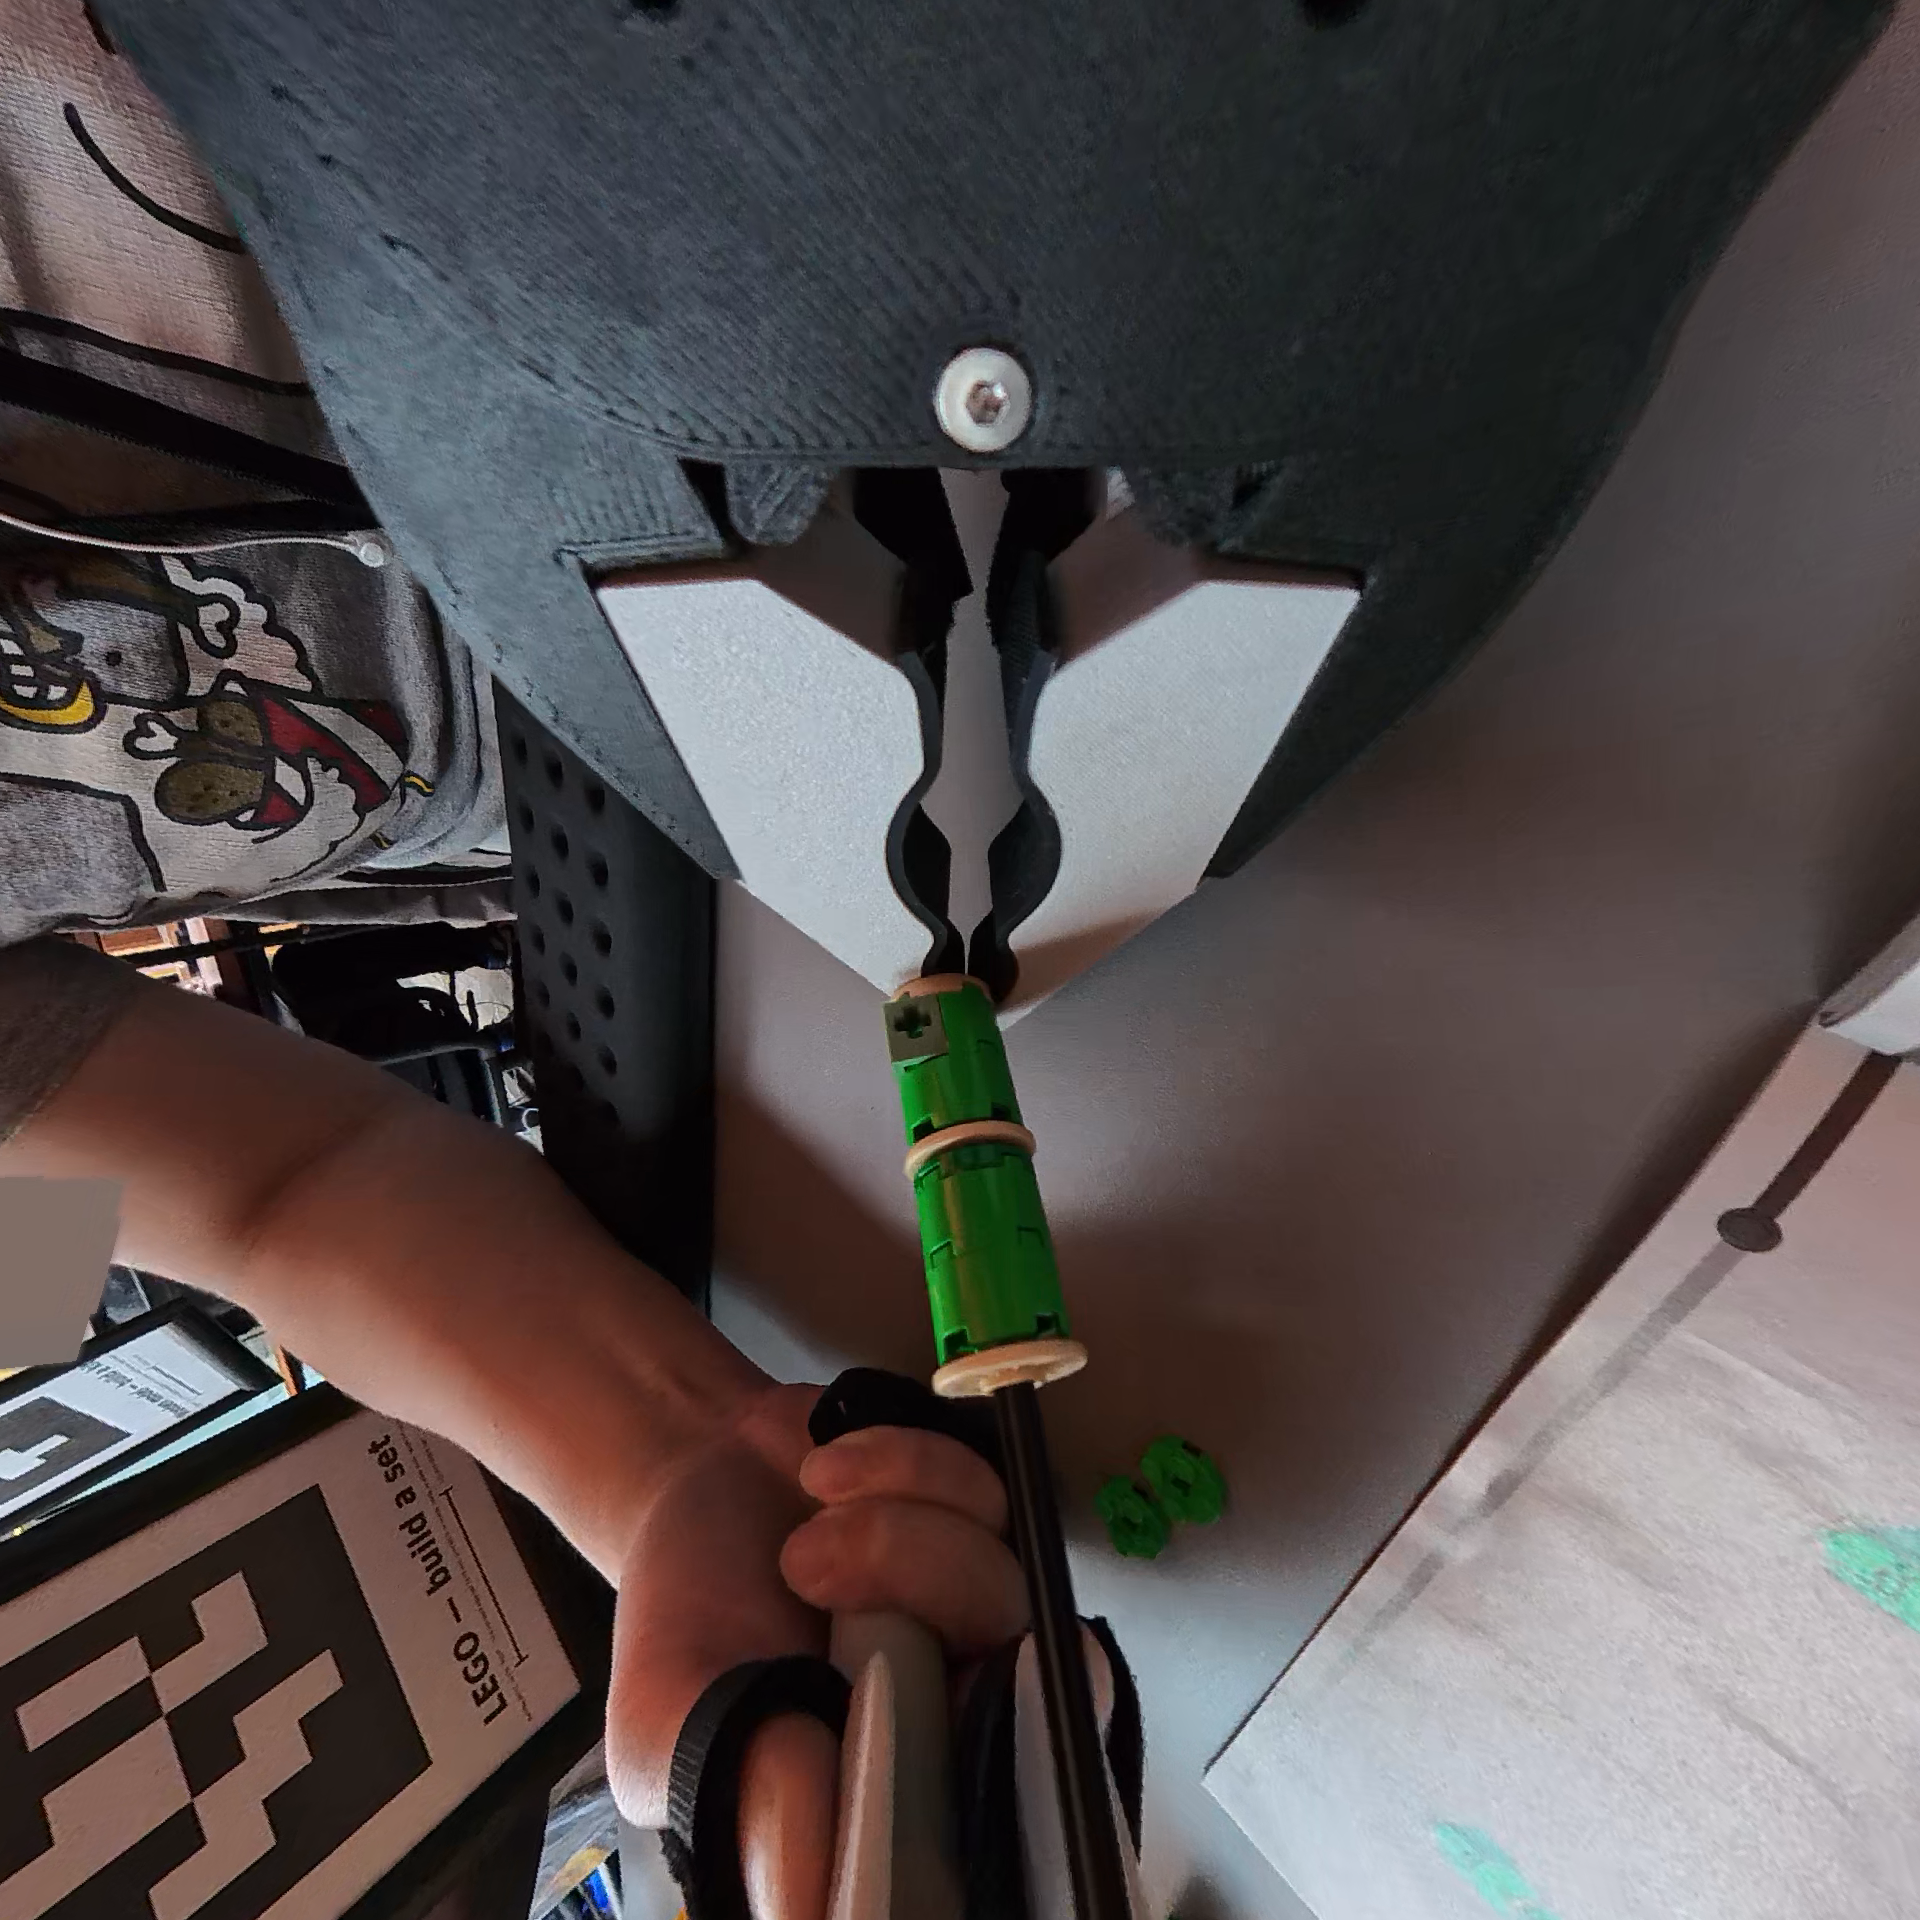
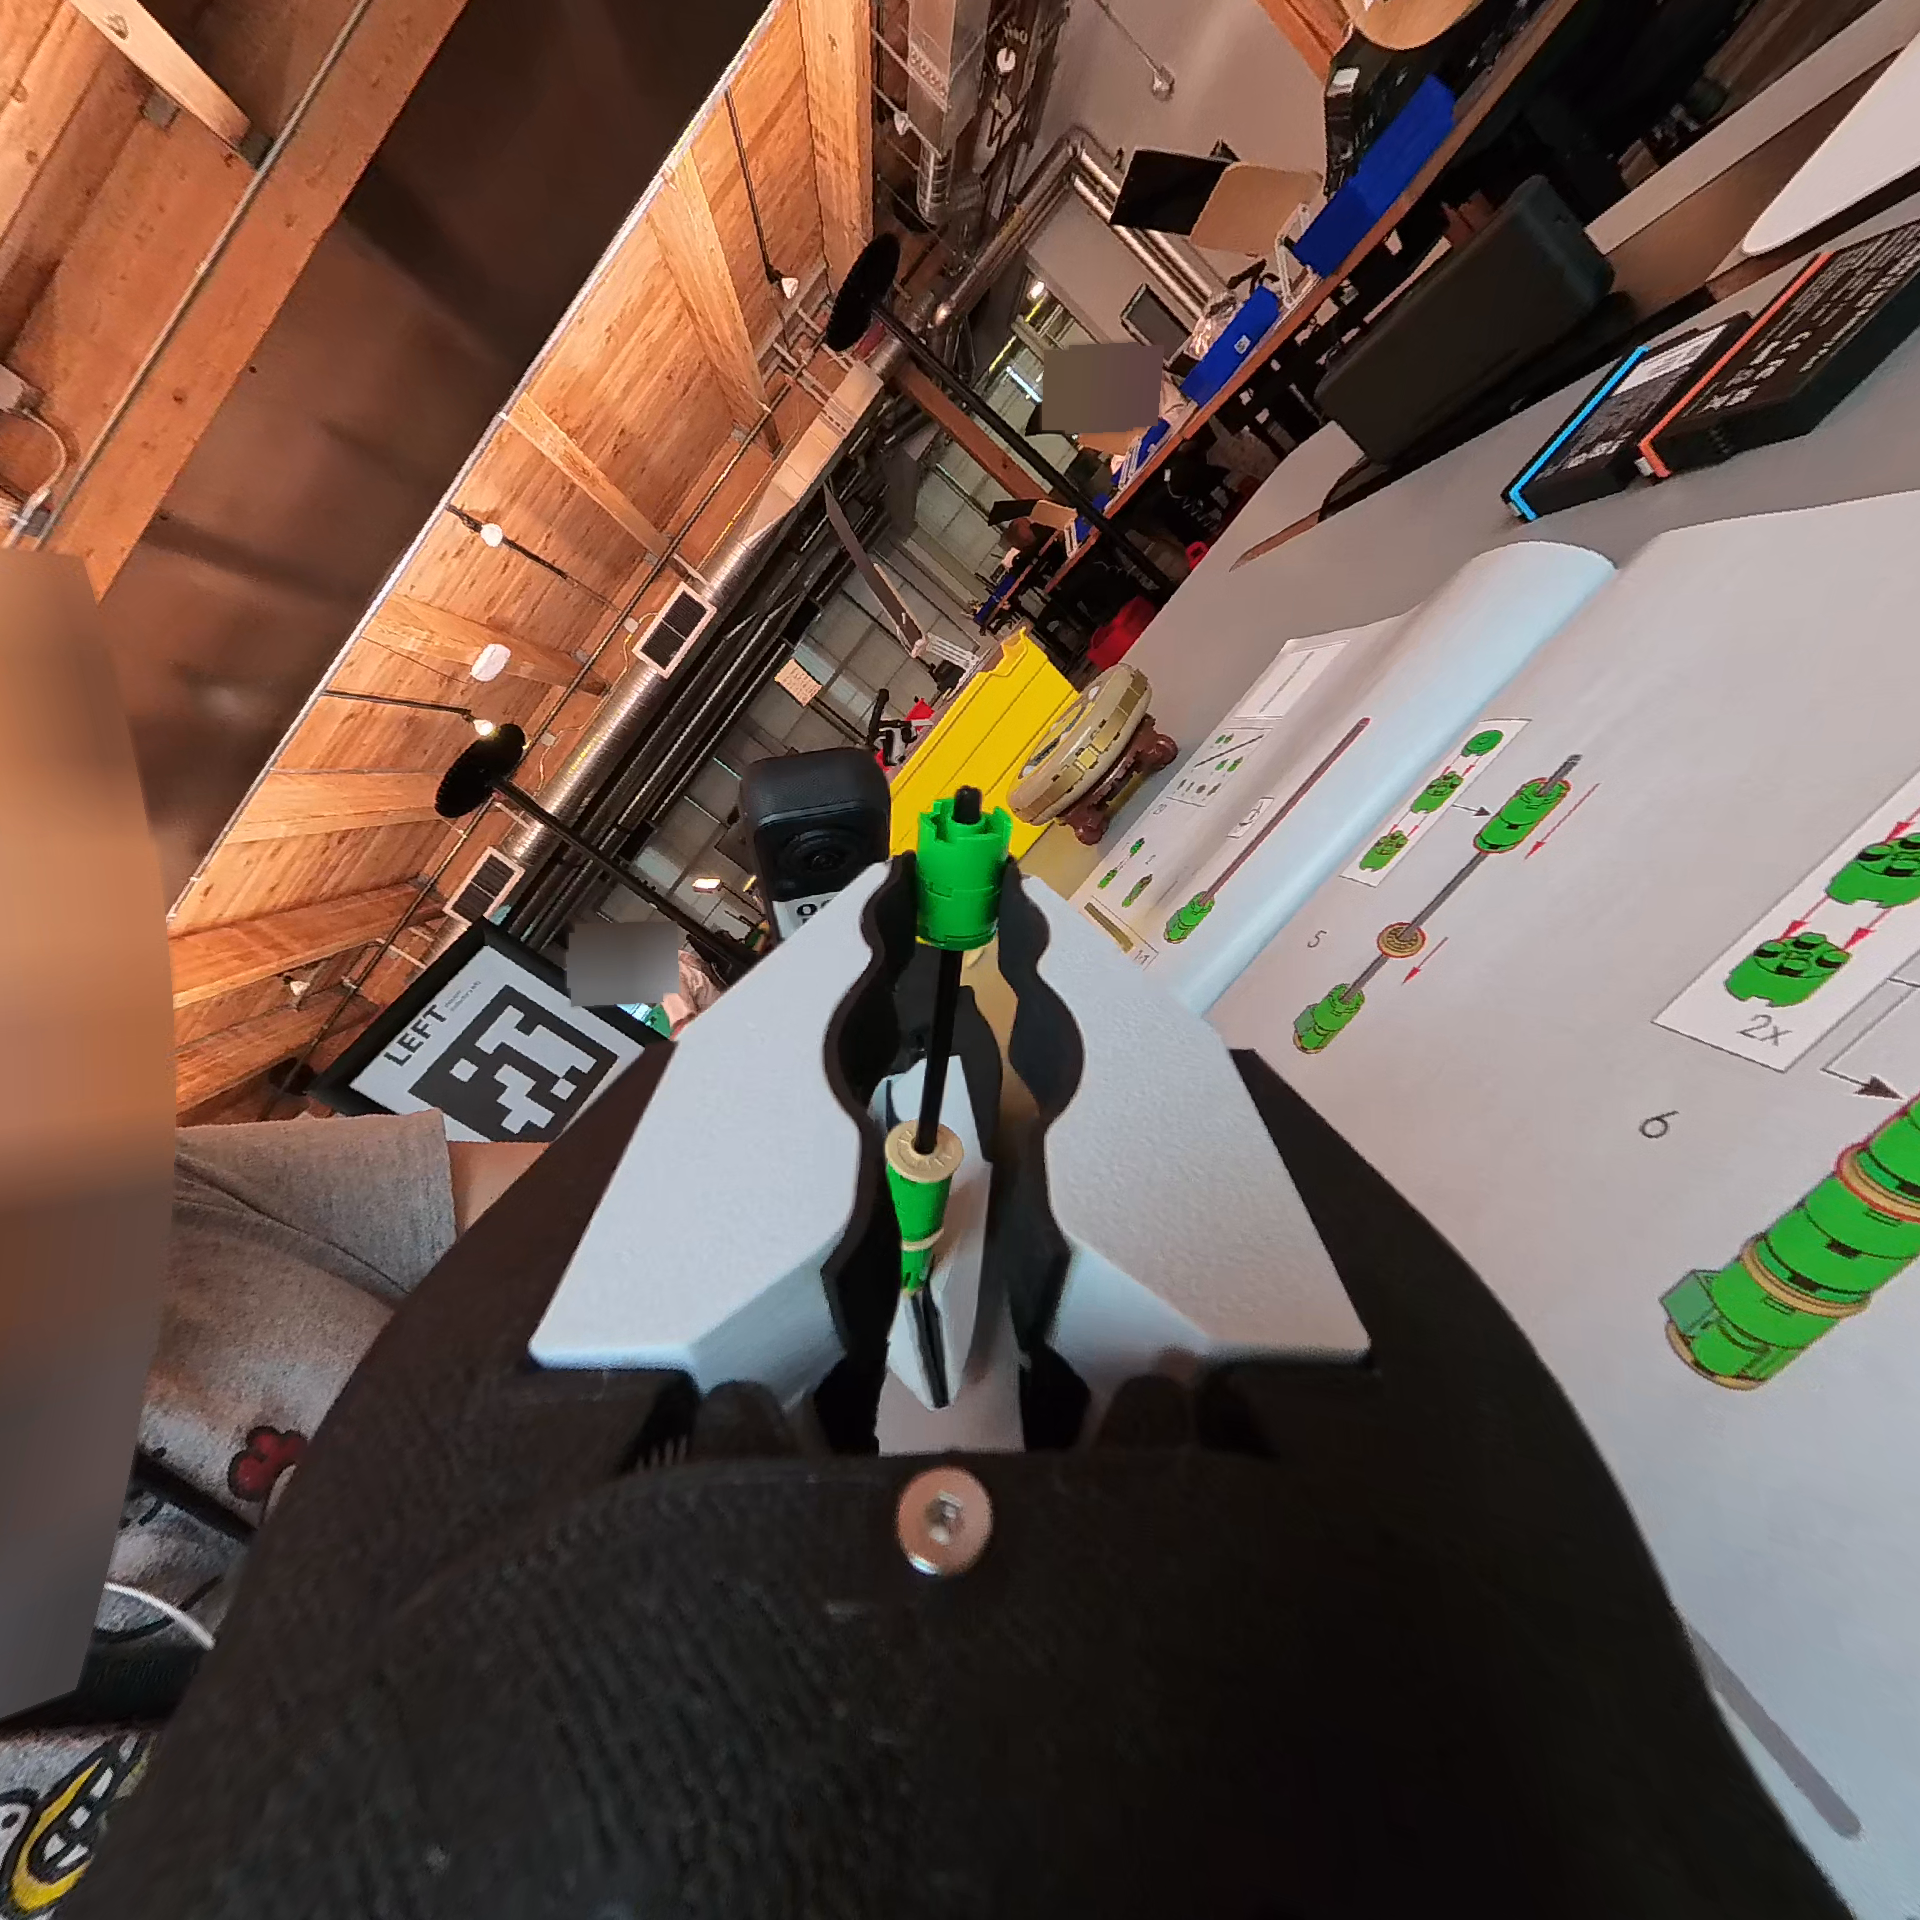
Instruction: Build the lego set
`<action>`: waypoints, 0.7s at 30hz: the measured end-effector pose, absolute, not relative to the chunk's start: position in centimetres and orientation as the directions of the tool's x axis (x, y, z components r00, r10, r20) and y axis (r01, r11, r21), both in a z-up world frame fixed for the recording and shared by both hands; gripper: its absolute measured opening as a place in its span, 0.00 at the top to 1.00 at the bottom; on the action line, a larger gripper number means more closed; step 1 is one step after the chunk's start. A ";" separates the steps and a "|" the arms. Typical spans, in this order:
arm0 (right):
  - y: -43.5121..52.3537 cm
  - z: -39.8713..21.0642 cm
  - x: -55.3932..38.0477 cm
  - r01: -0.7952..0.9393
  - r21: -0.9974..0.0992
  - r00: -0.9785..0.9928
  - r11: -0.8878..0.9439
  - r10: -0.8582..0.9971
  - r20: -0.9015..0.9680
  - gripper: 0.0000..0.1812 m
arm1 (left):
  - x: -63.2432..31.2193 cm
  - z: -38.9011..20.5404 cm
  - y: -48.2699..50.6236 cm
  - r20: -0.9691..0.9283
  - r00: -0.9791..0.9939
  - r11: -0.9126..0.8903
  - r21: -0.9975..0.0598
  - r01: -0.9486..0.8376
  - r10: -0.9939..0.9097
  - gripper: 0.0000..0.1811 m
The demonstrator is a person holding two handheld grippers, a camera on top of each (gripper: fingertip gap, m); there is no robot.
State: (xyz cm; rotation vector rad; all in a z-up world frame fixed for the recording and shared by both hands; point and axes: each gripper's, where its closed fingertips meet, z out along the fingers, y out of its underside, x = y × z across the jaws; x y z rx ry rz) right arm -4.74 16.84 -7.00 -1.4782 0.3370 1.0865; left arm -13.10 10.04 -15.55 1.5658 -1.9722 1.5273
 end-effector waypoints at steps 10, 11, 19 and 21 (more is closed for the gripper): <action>16.5 -6.0 -4.1 -0.784 -0.586 0.465 -0.207 0.430 -0.774 0.92 | -12.7 -15.0 10.5 0.697 -0.411 -0.147 -0.591 -0.793 -0.588 1.00; 16.4 -5.9 -4.1 -0.786 -0.582 0.458 -0.206 0.437 -0.774 0.92 | -12.6 -14.9 10.6 0.698 -0.410 -0.151 -0.592 -0.792 -0.587 1.00; 15.8 -4.9 -4.3 -0.778 -0.604 0.459 -0.175 0.499 -0.735 0.92 | -12.4 -14.7 11.0 0.705 -0.400 -0.180 -0.595 -0.783 -0.586 1.00; 15.8 -4.9 -4.3 -0.775 -0.607 0.463 -0.174 0.497 -0.734 0.92 | -12.4 -14.8 11.0 0.701 -0.400 -0.175 -0.595 -0.784 -0.590 1.00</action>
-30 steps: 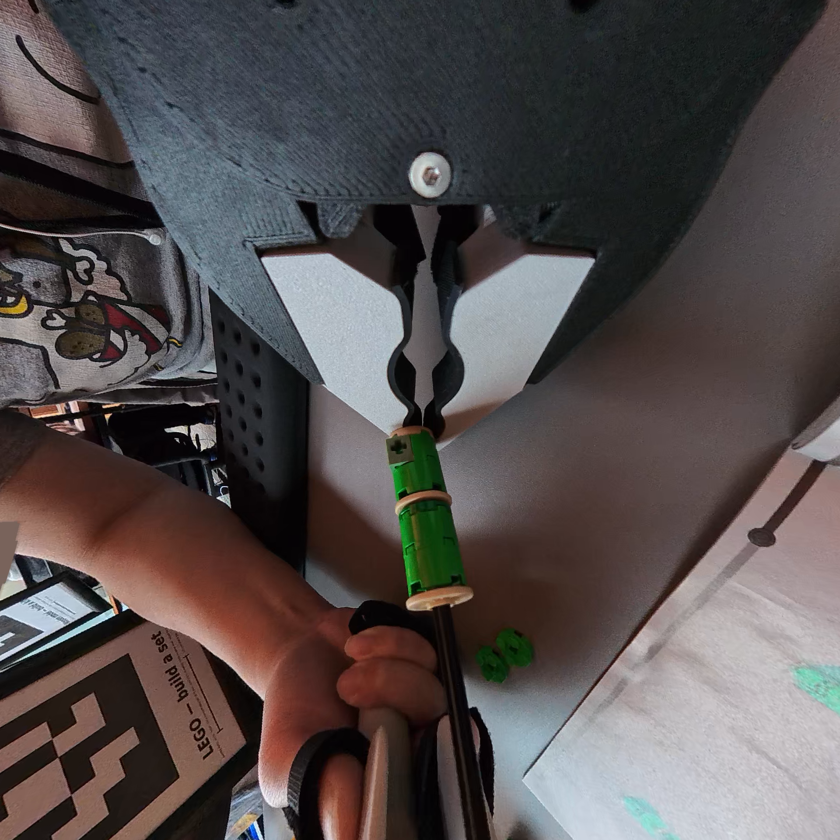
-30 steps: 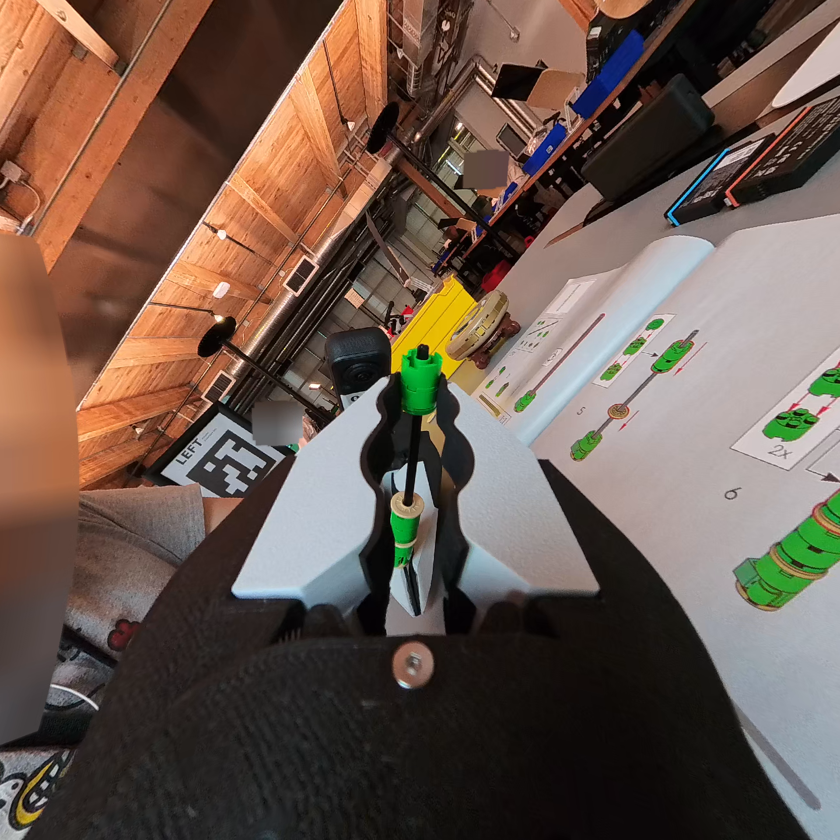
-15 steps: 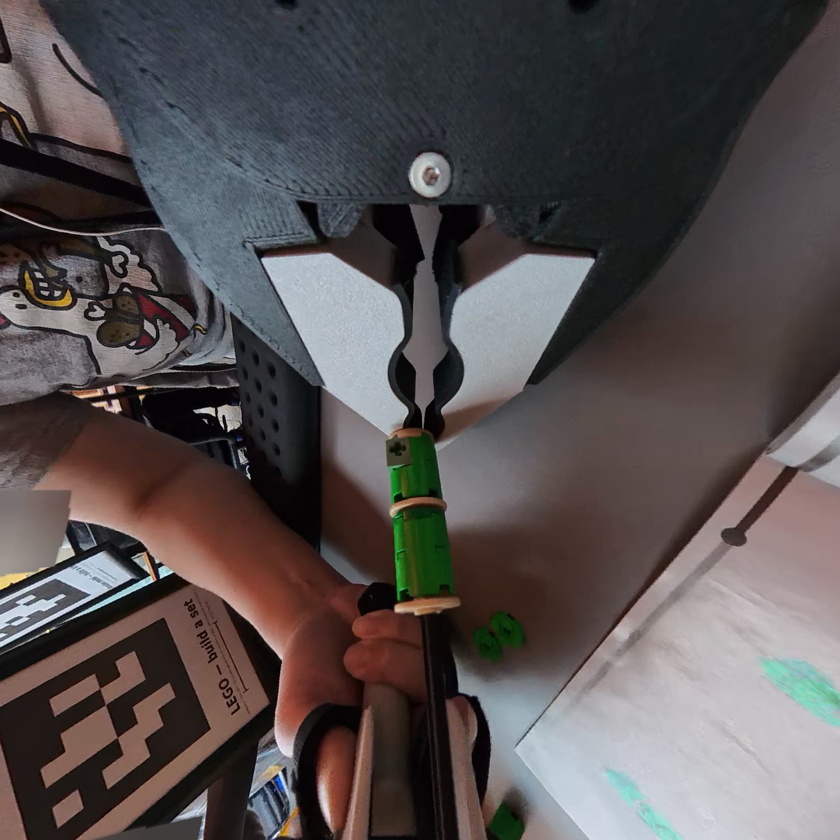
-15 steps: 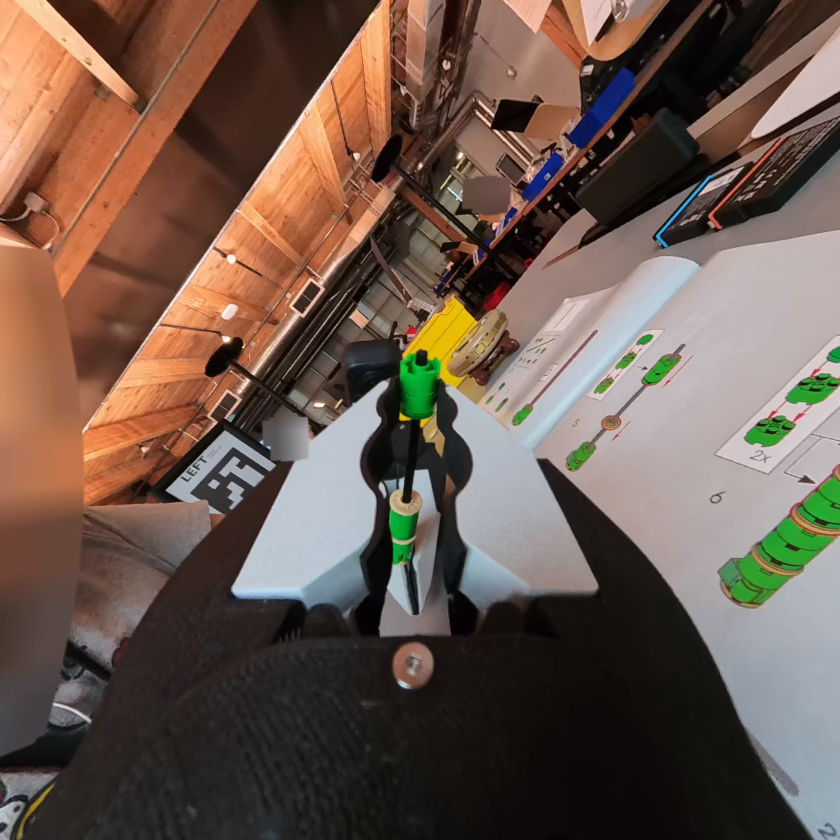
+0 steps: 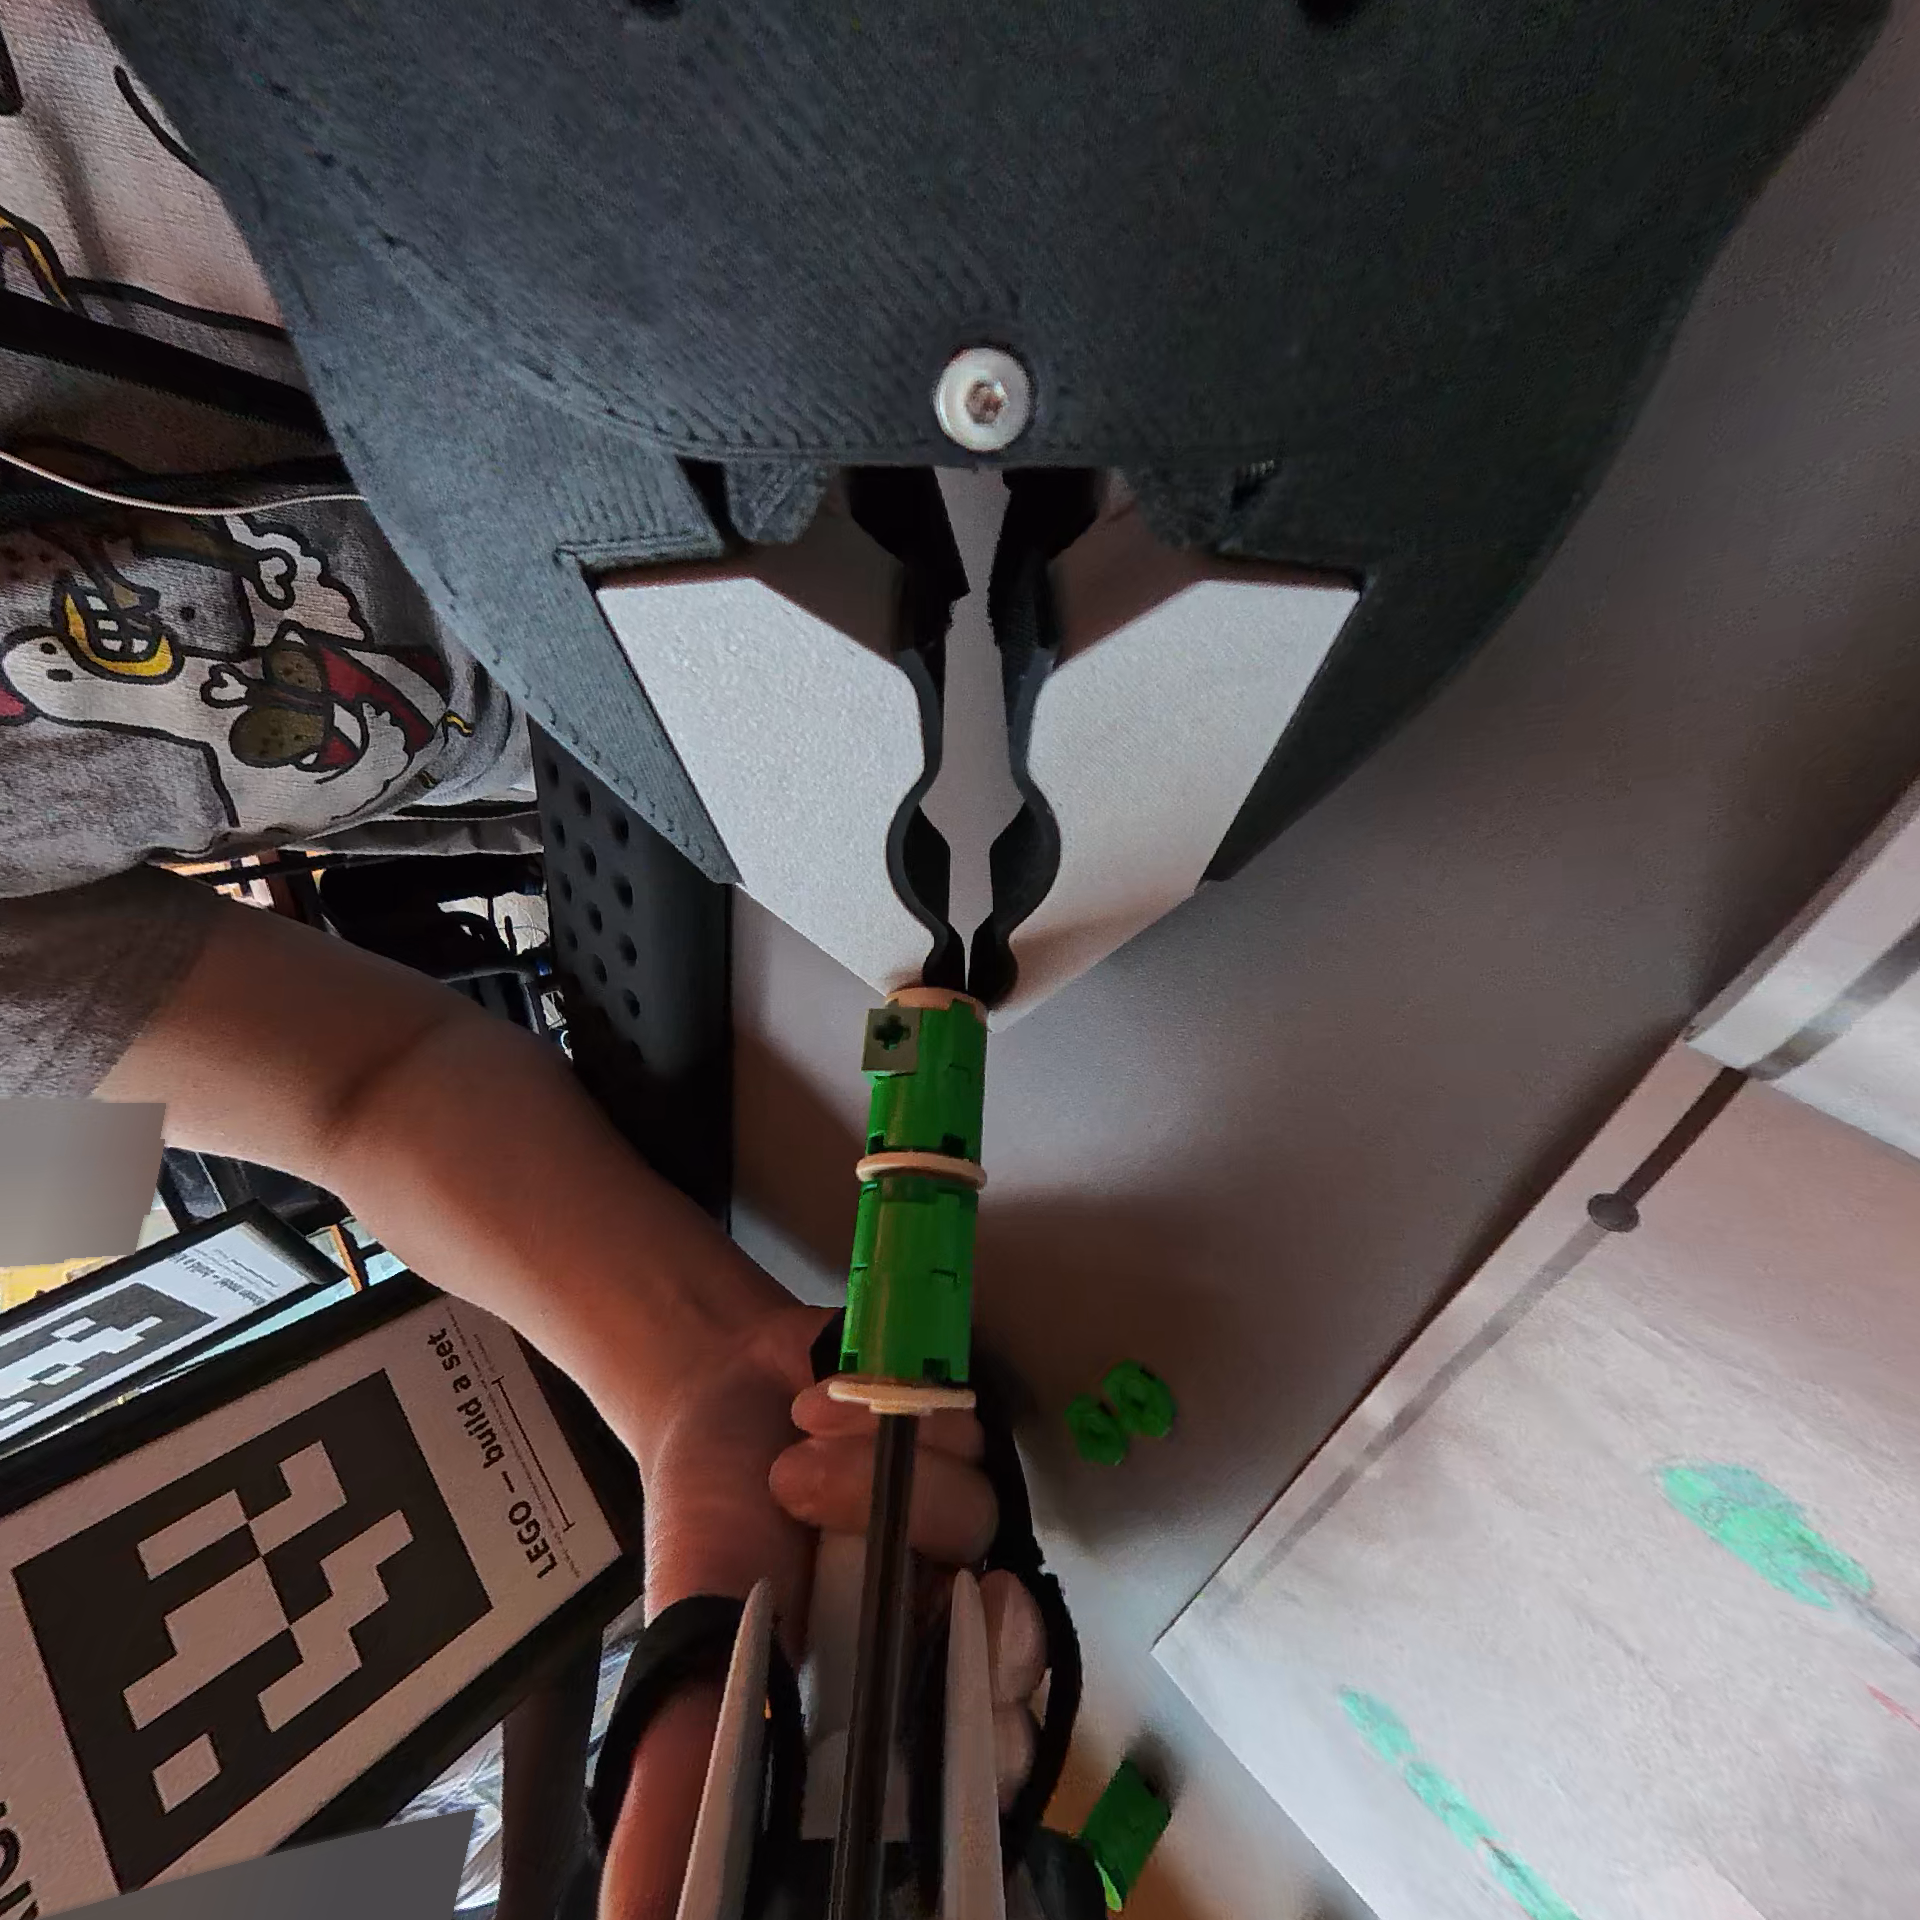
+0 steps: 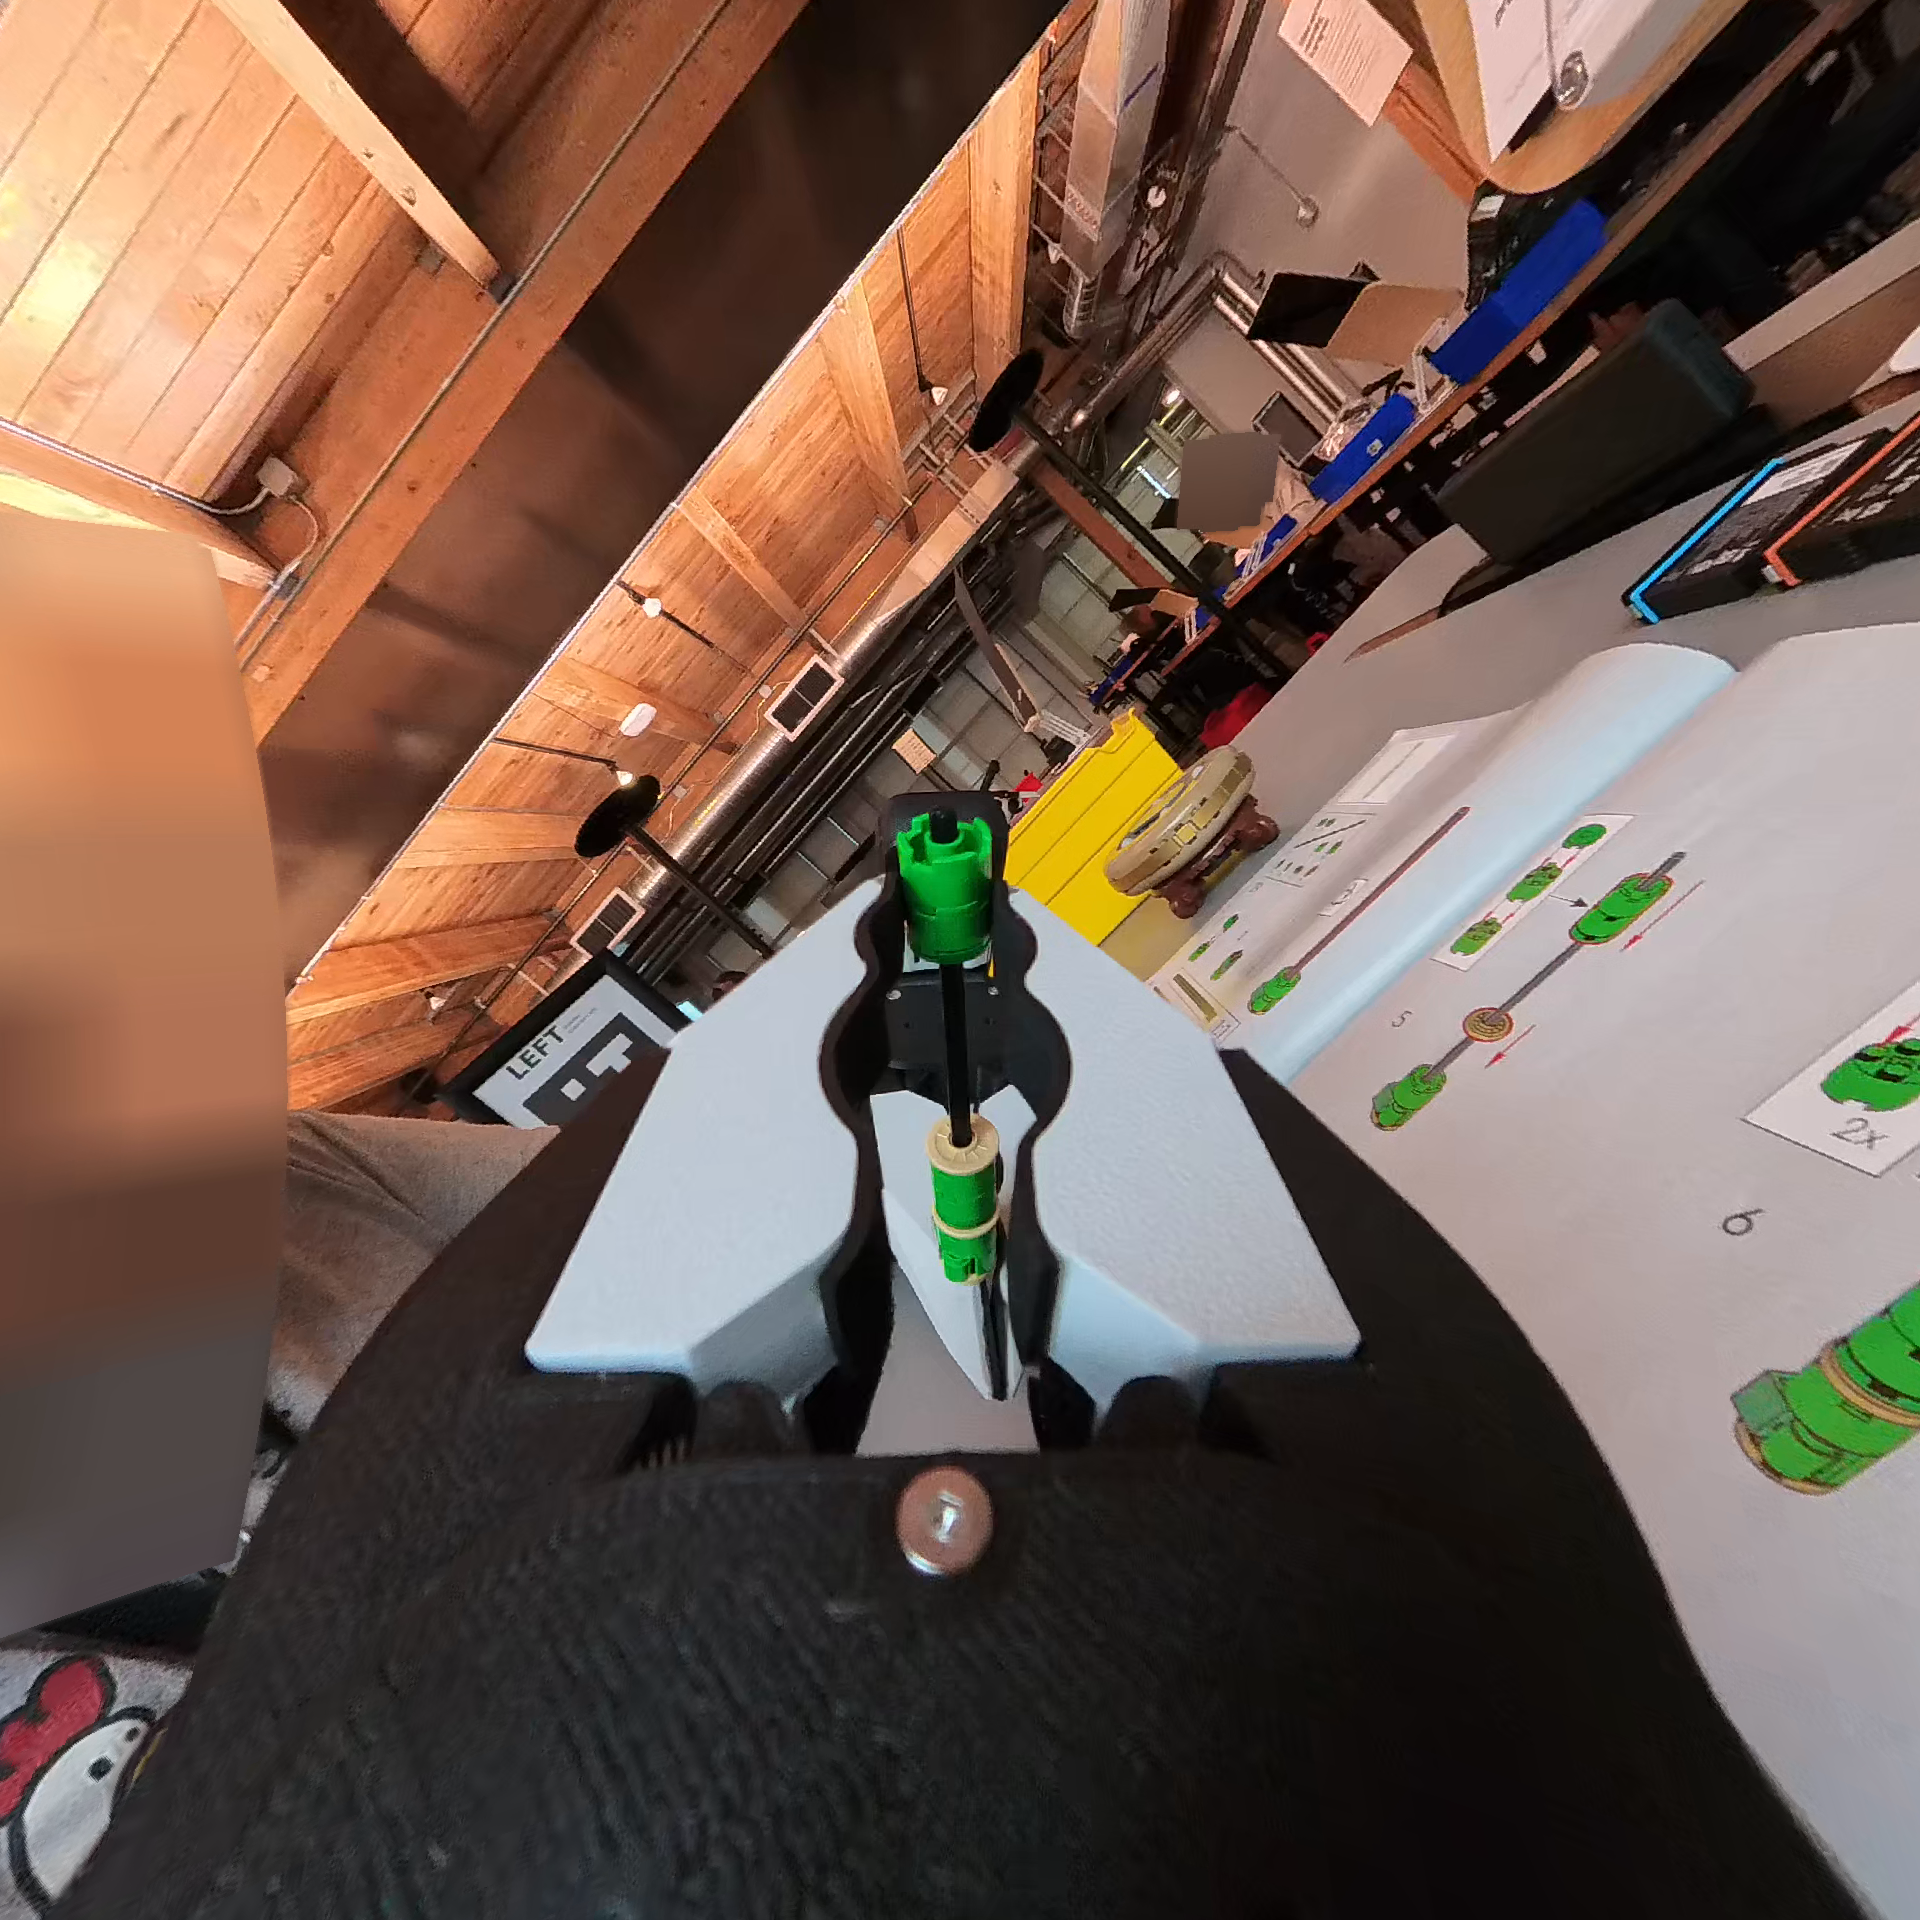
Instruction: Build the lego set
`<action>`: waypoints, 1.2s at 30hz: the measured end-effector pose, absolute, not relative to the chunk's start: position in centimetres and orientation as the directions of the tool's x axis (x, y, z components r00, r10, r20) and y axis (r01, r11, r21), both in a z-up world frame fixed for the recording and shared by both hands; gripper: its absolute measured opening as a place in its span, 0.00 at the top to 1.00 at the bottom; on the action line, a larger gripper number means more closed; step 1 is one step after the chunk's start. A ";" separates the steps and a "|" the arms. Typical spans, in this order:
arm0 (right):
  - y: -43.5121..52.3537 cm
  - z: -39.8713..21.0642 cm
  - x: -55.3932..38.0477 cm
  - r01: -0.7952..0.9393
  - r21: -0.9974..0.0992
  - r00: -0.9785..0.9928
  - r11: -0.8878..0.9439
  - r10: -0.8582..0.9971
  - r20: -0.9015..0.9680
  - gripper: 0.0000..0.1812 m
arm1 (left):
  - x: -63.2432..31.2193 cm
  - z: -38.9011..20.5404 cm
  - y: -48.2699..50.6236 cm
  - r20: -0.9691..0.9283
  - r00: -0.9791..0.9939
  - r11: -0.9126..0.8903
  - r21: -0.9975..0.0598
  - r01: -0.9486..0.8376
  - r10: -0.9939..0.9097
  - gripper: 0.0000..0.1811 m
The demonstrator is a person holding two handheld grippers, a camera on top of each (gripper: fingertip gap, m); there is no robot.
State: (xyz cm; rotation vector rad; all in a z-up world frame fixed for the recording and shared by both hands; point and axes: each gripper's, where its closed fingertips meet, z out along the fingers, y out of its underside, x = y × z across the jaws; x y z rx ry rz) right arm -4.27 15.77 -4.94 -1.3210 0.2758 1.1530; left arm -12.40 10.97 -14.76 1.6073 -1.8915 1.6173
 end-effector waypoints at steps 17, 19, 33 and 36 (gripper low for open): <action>15.9 -5.2 -5.0 -0.757 -0.617 0.456 -0.214 0.505 -0.733 0.92 | -12.5 -14.8 10.9 0.676 -0.422 -0.141 -0.613 -0.778 -0.604 1.00; 15.9 -5.1 -4.7 -0.770 -0.603 0.444 -0.209 0.504 -0.741 0.93 | -12.5 -14.9 10.9 0.683 -0.418 -0.145 -0.606 -0.782 -0.599 1.00; 15.7 -3.1 -5.1 -0.794 -0.584 0.407 -0.167 0.568 -0.715 0.93 | -11.4 -13.1 10.4 0.627 -0.487 -0.170 -0.702 -0.691 -0.608 0.82; 15.9 -3.0 -5.4 -0.794 -0.582 0.396 -0.175 0.578 -0.714 0.93 | -11.3 -12.7 10.0 0.599 -0.521 -0.152 -0.732 -0.664 -0.609 0.94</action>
